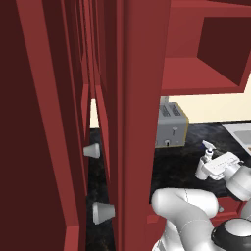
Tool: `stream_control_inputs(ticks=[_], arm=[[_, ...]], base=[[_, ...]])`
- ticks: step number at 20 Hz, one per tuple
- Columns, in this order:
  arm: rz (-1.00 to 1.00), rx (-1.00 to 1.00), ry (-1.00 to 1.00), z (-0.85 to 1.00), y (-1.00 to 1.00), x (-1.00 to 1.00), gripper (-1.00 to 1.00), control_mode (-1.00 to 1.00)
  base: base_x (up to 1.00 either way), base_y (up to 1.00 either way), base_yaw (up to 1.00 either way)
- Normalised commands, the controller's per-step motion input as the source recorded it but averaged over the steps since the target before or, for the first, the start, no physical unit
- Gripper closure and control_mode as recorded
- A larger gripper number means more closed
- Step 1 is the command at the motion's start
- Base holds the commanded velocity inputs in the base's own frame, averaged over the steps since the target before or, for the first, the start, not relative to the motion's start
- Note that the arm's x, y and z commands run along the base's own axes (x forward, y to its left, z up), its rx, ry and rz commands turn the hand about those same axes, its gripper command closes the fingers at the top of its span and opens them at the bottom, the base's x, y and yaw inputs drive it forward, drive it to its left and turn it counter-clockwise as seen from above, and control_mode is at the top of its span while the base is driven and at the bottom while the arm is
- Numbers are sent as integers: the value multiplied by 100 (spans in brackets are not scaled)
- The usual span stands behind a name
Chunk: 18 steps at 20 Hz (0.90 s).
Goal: Move the cutting board and knife to the sink. Then move spray from the cabinet to the counter.
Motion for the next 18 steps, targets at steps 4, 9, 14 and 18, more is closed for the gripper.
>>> stream_control_inputs(ticks=[4,9,14,18], arm=[[0,0,0,0,0,-1,-100,-100],[0,0,0,7,0,-10,-100,-100],[0,0,0,27,0,-34,-100,-100],[0,0,0,58,0,-47,-100,-100]], base=[[0,0,0],[0,0,0],[0,0,0],[0,0,0]])
